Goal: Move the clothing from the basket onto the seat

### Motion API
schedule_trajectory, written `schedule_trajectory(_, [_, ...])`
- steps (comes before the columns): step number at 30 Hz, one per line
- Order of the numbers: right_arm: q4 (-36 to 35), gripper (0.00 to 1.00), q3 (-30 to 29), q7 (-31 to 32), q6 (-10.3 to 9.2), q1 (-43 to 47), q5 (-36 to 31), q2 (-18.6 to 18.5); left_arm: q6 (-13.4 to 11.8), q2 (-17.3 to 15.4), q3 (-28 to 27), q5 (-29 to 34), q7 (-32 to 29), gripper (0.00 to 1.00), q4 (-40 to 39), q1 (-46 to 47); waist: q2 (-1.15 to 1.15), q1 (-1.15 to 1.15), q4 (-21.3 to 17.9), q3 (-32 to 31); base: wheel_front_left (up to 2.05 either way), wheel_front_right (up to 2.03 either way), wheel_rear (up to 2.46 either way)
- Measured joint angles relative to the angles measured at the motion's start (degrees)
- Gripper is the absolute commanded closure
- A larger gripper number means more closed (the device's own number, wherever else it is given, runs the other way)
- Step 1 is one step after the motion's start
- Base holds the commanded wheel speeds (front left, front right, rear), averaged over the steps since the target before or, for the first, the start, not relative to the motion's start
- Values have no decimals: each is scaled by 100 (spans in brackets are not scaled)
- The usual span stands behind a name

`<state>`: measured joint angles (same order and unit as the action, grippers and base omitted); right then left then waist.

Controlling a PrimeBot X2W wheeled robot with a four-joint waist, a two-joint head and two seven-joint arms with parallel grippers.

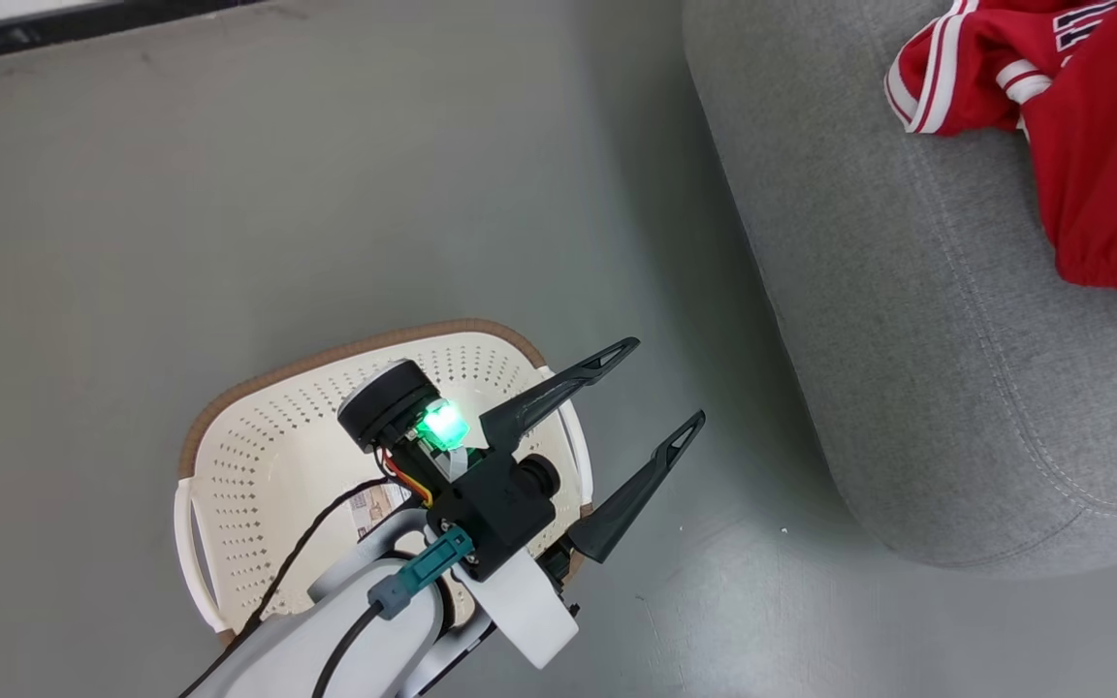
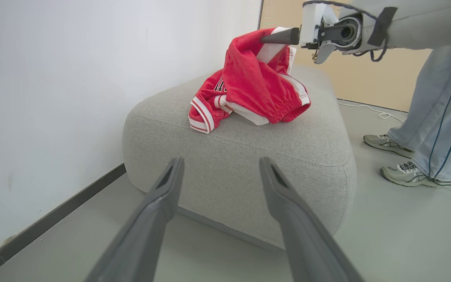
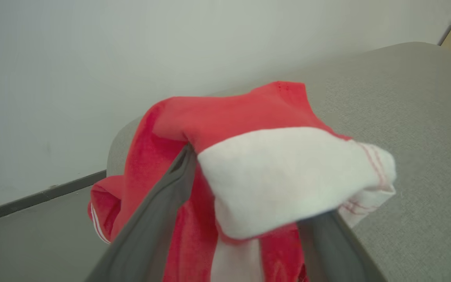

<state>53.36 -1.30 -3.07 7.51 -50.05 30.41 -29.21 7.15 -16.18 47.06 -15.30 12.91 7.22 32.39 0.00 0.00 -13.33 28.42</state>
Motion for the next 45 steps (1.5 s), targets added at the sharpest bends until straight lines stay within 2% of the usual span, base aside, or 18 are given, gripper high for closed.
schedule_trajectory(16, [-210, 0, 264, -269, 0, 593, 248, -1, 0, 14, 0, -146, 74, 0, 124, -52, 0, 0, -131, -448, 0, 0, 0])
schedule_trajectory(31, [-810, 0, 424, -782, 0, 1164, 467, -16, -59, 57, -165, -261, 123, 0, 230, -293, 0, 0, -191, -912, 0, 0, 0])
schedule_trajectory(45, [-1490, 0, 631, -1026, -1, 1622, 492, 104, -110, 238, -313, -392, 133, 0, 79, -465, 0, 0, -36, -1342, 0, 0, 0])
